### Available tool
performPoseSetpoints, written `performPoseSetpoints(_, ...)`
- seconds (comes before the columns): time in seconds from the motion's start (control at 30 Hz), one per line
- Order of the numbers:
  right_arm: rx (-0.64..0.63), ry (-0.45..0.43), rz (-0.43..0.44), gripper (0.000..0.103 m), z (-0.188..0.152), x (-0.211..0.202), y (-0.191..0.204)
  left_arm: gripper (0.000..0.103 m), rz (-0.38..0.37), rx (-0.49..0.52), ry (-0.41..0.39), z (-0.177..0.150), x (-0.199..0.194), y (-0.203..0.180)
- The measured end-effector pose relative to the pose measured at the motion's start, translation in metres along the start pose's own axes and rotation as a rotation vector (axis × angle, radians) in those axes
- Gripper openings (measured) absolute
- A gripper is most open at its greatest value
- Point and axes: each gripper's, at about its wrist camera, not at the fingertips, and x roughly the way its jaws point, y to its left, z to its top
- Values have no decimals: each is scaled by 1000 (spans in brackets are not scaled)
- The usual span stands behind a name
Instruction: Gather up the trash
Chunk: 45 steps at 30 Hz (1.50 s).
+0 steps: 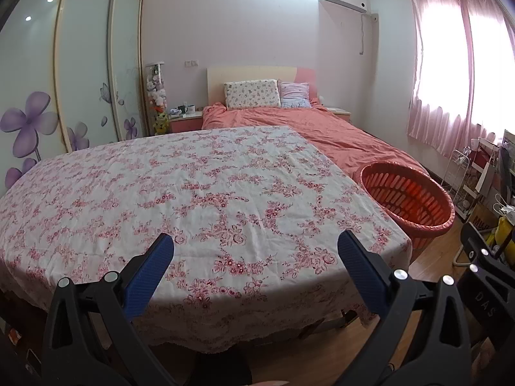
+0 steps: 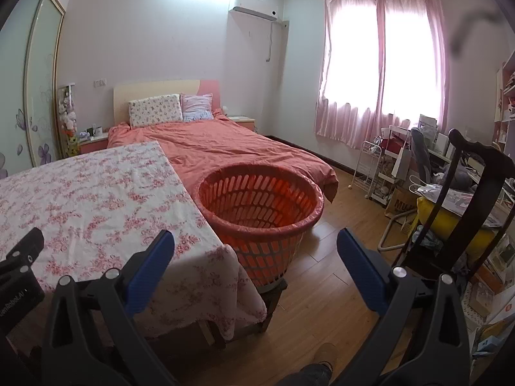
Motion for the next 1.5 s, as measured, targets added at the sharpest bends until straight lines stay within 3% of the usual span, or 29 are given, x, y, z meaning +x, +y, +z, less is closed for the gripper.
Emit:
performPoseSetpoints(0.5, -13, 41, 1, 99, -6, 11, 4, 100, 30, -13, 42, -5, 7, 4)
performPoseSetpoints(0.77, -9, 49, 49, 99, -6, 11, 7, 100, 45, -25, 49, -5, 7, 8)
performPoseSetpoints(1.5, 10, 54, 60, 99, -6, 10, 4, 100, 45, -26, 11, -1, 0, 9)
